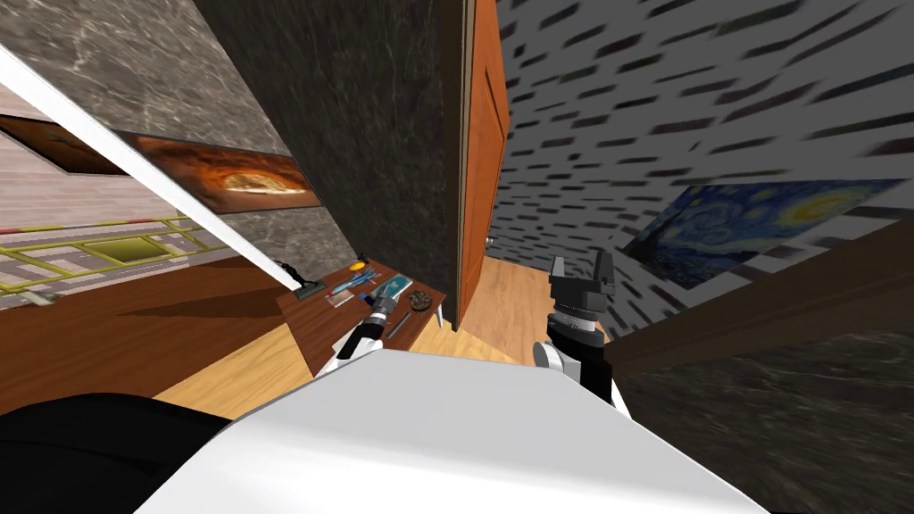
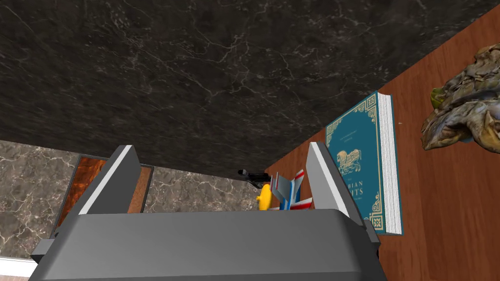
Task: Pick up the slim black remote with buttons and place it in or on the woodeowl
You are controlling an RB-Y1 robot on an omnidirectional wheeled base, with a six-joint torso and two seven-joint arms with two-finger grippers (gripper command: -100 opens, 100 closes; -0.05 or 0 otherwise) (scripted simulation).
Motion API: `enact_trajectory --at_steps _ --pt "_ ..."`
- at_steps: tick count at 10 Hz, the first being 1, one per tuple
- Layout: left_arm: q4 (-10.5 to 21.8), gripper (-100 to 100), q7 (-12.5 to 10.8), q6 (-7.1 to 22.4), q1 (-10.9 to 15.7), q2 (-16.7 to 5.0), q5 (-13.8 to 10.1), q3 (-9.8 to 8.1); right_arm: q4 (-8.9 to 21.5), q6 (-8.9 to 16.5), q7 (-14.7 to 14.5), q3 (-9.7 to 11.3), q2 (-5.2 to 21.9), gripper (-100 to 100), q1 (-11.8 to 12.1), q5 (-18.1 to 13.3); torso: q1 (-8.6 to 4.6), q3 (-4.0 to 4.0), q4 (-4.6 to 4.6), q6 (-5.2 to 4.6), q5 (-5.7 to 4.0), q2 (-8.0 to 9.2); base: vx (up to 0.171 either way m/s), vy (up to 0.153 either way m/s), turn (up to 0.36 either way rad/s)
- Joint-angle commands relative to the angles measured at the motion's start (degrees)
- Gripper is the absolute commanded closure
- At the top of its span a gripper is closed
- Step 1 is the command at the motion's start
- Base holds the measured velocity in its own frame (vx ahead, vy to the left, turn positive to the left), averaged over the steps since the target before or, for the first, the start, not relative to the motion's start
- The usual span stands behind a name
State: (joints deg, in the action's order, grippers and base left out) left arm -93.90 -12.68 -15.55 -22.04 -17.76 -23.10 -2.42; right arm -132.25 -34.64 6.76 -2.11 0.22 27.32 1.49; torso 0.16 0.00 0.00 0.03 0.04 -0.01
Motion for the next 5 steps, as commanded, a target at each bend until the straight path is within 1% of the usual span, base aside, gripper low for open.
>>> enact_trajectory --at_steps 1,2,3,4,5 --pt "1.7 -100 0.0 0.0 0.1 0.1 -0.3 0.17 0.0 0.0 0.0 0.0 0.0 0 0.0 0.0 0.0 0.0 0.0 0.0 0.0 0.0 -0.001 0.018 0.012" --pt "3.6 -100 -1.0 2.0 0.6 -0.8 -2.5 -0.29 0.0 0.0 0.0 0.0 0.0 0 0.0 0.0 -0.06 -0.01 0.0 0.01 -0.02 -0.02 0.001 0.014 -0.131" --pt "4.6 -100 -1.0 2.0 0.6 -0.8 -2.5 -0.29 0.0 0.0 0.0 0.0 0.0 0 0.0 0.0 -0.07 -0.02 0.0 -0.02 -0.02 -0.03 0.001 0.021 -0.084" --pt "6.4 -100 -2.0 4.1 1.2 -1.6 -4.7 -0.71 0.0 0.0 0.0 0.0 0.0 0 0.0 0.0 -0.07 -0.03 0.01 -0.01 -0.02 -0.05 0.005 0.023 -0.189" --pt "7.9 -100 -2.0 4.1 1.2 -1.6 -4.7 -0.71 0.0 0.0 0.0 0.0 0.0 0 0.0 0.0 -0.05 -0.03 0.01 -0.03 -0.02 -0.06 0.005 0.024 -0.075"
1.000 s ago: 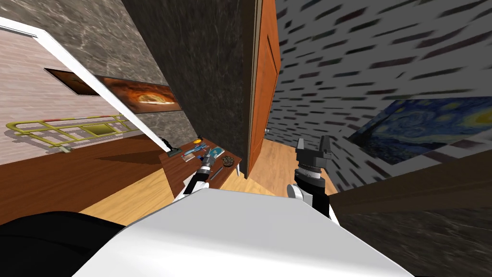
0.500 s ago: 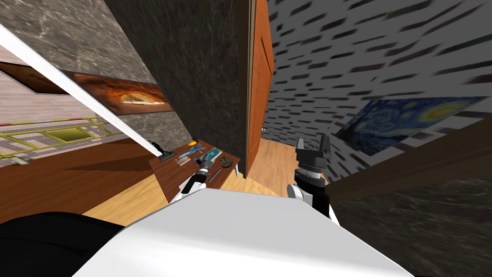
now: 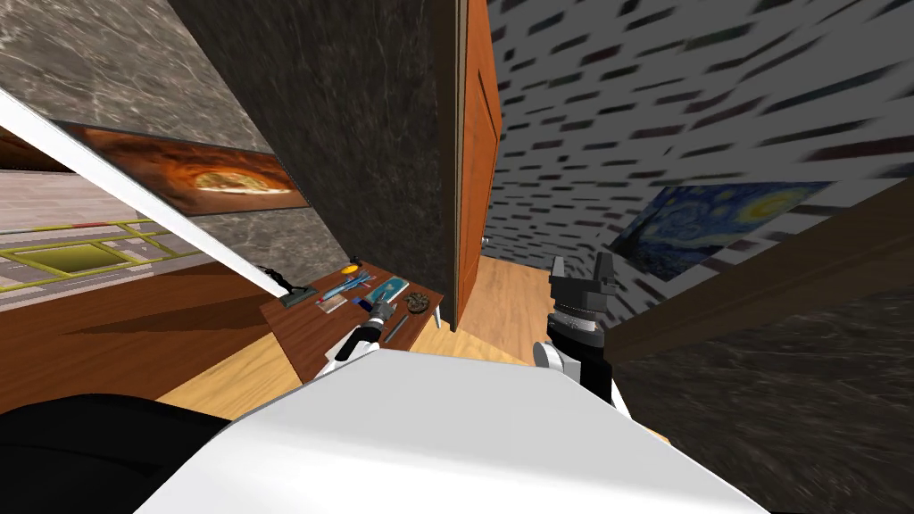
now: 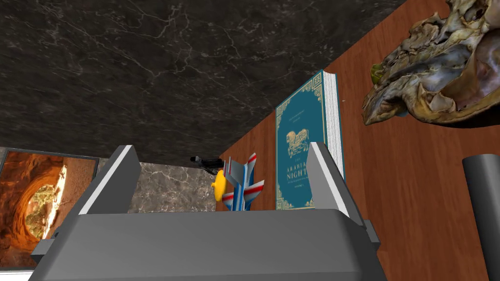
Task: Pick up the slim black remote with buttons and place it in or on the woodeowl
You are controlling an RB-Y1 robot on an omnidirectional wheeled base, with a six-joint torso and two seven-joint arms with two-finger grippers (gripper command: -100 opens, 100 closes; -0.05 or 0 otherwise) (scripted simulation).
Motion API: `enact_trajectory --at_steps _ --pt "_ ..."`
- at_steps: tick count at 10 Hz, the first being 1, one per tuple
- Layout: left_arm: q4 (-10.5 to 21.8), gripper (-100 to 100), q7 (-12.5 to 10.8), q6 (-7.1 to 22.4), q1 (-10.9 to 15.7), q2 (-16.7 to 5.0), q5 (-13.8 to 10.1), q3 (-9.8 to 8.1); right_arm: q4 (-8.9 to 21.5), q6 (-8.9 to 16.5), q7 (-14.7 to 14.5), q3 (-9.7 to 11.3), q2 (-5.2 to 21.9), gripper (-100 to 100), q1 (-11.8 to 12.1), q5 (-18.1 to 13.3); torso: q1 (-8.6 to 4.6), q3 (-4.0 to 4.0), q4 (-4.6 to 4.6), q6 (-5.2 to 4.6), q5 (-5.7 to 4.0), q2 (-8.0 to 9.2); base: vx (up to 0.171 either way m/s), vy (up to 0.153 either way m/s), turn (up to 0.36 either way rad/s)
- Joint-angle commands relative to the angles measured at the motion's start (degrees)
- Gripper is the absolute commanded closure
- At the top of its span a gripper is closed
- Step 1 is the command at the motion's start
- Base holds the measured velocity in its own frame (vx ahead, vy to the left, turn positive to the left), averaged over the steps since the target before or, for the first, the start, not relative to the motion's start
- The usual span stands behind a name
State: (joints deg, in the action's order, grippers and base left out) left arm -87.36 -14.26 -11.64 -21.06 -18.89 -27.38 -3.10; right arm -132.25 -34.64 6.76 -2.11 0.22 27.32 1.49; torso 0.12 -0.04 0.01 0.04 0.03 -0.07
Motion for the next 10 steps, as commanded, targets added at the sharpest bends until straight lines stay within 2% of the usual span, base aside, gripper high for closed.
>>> enact_trajectory --at_steps 1,3,5,6,7,8,10 --pt "1.8 -100 -0.4 0.1 0.2 -0.4 -0.4 -0.03 0.0 0.0 0.0 0.0 0.0 0 0.0 0.0 0.0 0.0 0.0 0.0 0.0 0.0 0.003 0.01 0.032" --pt "6.4 -100 -2.3 3.6 1.3 -1.9 -4.3 -0.77 0.0 0.0 0.0 0.0 0.0 0 0.0 0.0 -0.05 -0.01 0.0 -0.04 -0.01 -0.02 0.014 0.016 -0.188" --pt "8.5 -100 -2.3 4.5 1.3 -1.9 -4.8 -0.77 0.0 0.0 0.0 0.0 0.0 0 0.0 0.0 0.0 -0.03 0.01 0.0 0.0 -0.06 0.019 0.018 -0.04" --pt "10.8 -100 -3.1 6.5 1.8 -2.5 -7.0 -1.07 0.0 0.0 0.0 0.0 0.0 0 0.0 0.0 -0.05 -0.02 0.01 0.01 -0.01 -0.04 0.019 0.003 -0.153" --pt "11.9 -100 -3.1 6.7 1.8 -2.5 -7.0 -1.07 0.0 0.0 0.0 0.0 0.0 0 0.0 0.0 -0.07 -0.03 0.01 -0.04 -0.02 -0.06 0.02 0.012 -0.081" --pt "13.2 -100 -4.0 9.0 2.3 -3.2 -9.1 -1.33 0.0 0.0 0.0 0.0 0.0 0 0.0 0.0 -0.06 -0.03 0.01 0.0 -0.01 -0.06 0.028 0.01 -0.14" --pt "15.3 -100 -4.0 9.0 2.3 -3.2 -9.1 -1.33 0.0 0.0 0.0 0.0 0.0 0 0.0 0.0 -0.05 -0.06 0.02 -0.01 -0.01 -0.1 0.023 0.013 -0.032"
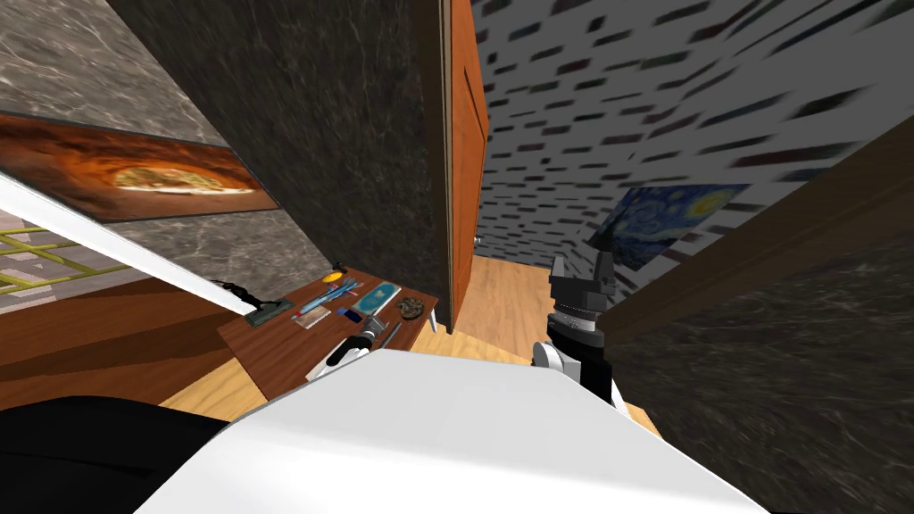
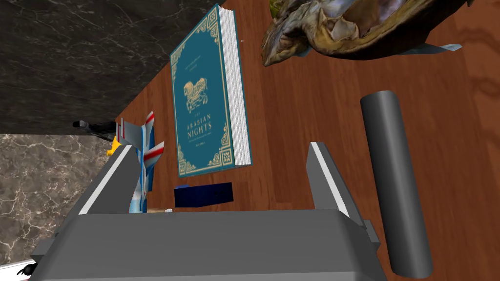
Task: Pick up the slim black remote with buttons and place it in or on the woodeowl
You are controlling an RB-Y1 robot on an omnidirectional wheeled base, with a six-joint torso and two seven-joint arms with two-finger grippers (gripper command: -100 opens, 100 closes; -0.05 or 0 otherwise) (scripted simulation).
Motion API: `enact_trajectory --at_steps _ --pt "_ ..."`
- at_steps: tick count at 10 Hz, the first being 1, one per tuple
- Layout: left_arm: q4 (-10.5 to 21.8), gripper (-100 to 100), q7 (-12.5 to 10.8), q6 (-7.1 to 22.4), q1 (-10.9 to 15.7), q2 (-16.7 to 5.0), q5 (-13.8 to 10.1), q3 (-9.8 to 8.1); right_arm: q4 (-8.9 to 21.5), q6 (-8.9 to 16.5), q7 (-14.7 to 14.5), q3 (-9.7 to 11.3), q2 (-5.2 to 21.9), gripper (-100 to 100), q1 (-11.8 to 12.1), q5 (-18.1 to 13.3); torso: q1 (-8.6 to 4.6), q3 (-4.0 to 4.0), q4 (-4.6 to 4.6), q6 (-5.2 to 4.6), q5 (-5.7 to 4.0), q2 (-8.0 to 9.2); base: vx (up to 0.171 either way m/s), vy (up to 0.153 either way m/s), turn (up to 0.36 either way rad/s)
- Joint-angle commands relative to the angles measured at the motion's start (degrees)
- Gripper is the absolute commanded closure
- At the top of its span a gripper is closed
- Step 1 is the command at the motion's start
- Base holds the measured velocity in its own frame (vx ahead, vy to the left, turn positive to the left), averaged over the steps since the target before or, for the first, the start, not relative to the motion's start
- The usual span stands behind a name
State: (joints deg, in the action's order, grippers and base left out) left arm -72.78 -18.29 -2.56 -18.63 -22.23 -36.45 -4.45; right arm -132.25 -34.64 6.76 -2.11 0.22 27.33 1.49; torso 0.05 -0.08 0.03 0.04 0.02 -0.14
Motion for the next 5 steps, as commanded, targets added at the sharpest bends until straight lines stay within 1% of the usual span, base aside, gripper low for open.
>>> enact_trajectory --at_steps 1,2,3,4,5 --pt "2.9 -100 -0.7 2.2 0.4 -0.5 -2.1 -0.19 0.0 0.0 0.0 0.0 0.0 0 0.0 0.0 0.0 0.0 0.0 0.0 0.0 0.0 0.03 0.009 -0.146" --pt "4.0 -100 -0.7 2.2 0.4 -0.5 -2.1 -0.19 0.0 0.0 0.0 0.0 0.0 0 0.0 0.0 0.0 -0.01 0.0 -0.04 0.0 -0.03 0.029 0.01 -0.077" --pt "4.0 -100 -0.7 2.2 0.4 -0.5 -2.1 -0.19 0.0 0.0 0.0 0.0 0.0 0 0.0 0.0 -0.01 -0.01 0.0 0.0 -0.01 -0.02 0.015 0.002 0.011" --pt "6.2 -100 -1.4 4.6 0.8 -1.0 -4.2 -0.36 0.0 0.0 0.0 0.0 0.0 0 0.0 0.0 -0.03 0.01 0.0 0.01 -0.01 0.02 0.035 -0.002 -0.129" --pt "7.3 -100 -1.4 4.6 0.8 -1.0 -4.2 -0.36 0.0 0.0 0.0 0.0 0.0 0 0.0 0.0 -0.03 -0.02 0.0 -0.03 -0.01 -0.04 0.04 0.005 -0.088"
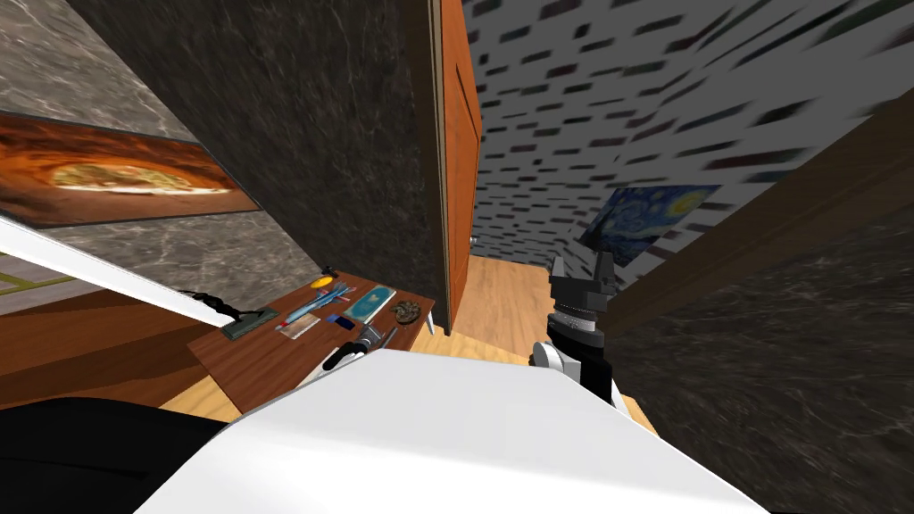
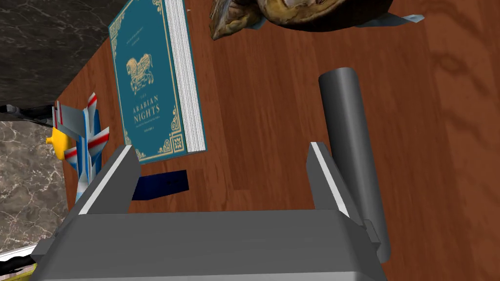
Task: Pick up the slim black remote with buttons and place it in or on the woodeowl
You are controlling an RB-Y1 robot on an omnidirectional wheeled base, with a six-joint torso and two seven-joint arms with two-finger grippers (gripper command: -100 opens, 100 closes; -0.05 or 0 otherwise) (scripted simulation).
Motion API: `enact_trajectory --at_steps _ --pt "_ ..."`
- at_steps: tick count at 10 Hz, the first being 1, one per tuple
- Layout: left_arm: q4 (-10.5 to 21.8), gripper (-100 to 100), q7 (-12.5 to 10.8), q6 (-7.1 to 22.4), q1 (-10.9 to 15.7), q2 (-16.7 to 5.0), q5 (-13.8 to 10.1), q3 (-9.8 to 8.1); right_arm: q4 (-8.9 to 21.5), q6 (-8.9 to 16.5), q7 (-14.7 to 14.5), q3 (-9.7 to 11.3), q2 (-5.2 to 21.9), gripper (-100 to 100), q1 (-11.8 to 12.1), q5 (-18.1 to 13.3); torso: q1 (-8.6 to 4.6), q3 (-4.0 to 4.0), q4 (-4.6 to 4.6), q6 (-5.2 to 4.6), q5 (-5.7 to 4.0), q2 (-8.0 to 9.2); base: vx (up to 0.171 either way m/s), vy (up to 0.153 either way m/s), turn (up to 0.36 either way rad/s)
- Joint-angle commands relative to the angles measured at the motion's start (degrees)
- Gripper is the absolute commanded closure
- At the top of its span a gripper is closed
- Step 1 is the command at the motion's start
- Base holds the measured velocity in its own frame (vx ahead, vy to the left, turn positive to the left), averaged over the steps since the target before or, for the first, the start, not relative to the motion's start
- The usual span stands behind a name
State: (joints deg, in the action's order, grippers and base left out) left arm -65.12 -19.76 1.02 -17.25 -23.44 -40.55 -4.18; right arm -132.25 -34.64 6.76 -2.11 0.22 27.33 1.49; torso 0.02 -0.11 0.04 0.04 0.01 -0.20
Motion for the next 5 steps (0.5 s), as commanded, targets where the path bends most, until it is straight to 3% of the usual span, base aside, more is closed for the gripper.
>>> enact_trajectory --at_steps 1,2,5 --pt "2.9 -100 -0.6 2.9 -0.1 -0.3 -2.0 -0.76 0.0 0.0 0.0 0.0 0.0 0 0.0 0.0 0.0 0.0 0.0 0.0 0.0 0.0 0.062 0.004 -0.139" --pt "2.9 -100 -0.6 3.3 -0.1 -0.3 -2.0 -0.76 0.0 0.0 0.0 0.0 0.0 0 0.0 0.0 0.02 -0.03 0.01 -0.02 0.0 -0.07 0.056 0.01 -0.065" --pt "7.6 -100 -1.8 8.0 0.7 -1.3 -5.8 -0.89 0.0 0.0 0.0 0.0 0.0 0 0.0 0.0 0.01 -0.03 0.01 0.01 0.0 -0.05 0.058 0.008 -0.104"
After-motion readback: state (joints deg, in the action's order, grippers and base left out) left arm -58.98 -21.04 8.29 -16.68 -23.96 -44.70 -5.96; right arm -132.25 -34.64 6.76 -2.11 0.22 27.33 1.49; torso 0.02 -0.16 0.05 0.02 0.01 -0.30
